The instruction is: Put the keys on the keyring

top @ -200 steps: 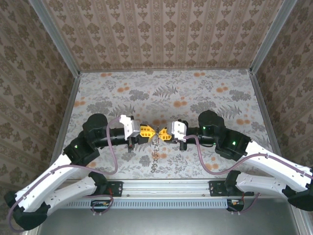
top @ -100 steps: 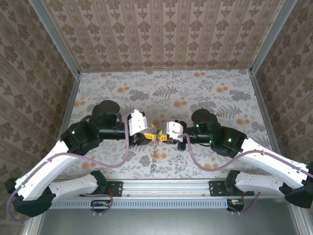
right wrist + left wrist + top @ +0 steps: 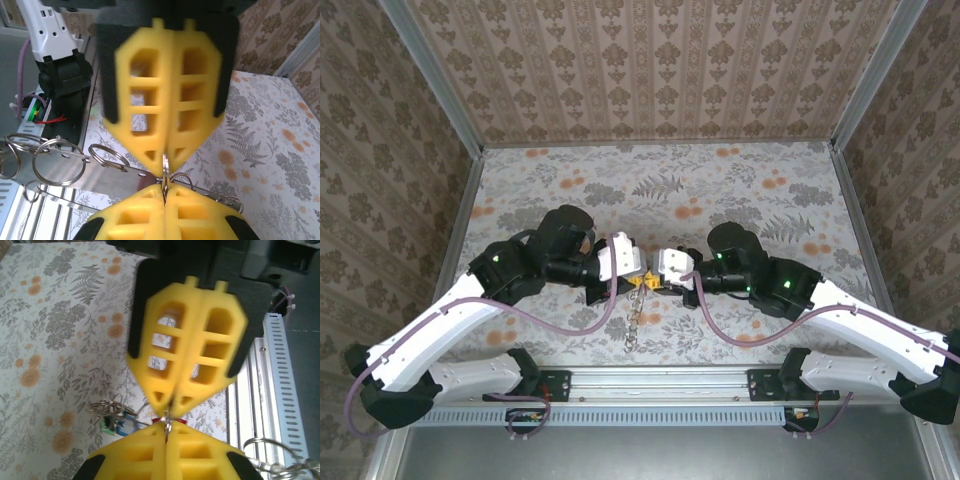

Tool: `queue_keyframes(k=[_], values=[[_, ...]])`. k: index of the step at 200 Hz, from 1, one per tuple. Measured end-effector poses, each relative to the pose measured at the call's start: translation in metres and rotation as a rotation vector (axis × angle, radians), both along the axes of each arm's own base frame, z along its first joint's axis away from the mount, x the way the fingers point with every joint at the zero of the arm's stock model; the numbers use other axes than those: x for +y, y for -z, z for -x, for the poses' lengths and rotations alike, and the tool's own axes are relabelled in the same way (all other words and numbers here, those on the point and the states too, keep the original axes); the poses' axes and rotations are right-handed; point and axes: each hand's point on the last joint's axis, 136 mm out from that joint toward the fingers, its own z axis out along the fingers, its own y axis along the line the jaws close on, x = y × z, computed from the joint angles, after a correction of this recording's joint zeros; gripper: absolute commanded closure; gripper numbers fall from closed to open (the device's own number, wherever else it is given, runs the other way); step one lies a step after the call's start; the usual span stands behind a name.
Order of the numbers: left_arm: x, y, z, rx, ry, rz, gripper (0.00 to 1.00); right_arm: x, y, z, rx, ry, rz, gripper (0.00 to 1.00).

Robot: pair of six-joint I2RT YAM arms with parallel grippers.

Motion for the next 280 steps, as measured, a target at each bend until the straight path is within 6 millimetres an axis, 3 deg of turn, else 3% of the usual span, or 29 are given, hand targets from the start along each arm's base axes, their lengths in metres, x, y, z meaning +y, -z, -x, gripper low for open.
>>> queue_keyframes(k=[29, 64, 116, 212, 280], values=[[0.001, -0.003, 0.002, -0.005, 0.008, 0.023, 1.0, 0.001, -0.001, 0.001, -0.001, -0.005, -0.005, 1.0], [0.005, -0.018, 0.009, 0.006, 0.016, 0.175, 1.0, 0.003, -0.018, 0.006, -0.03, -0.038, -0.066, 0.86], [0.005, -0.029, 0.015, 0.034, 0.036, 0.365, 1.0, 0.003, -0.029, 0.01, -0.059, -0.057, -0.117, 0.86], [0.004, -0.041, 0.019, 0.05, 0.065, 0.506, 1.0, 0.004, -0.032, 0.012, -0.062, -0.072, -0.13, 0.8], [0.003, -0.045, 0.018, 0.058, 0.08, 0.561, 1.0, 0.003, -0.038, 0.014, -0.078, -0.077, -0.154, 0.85]])
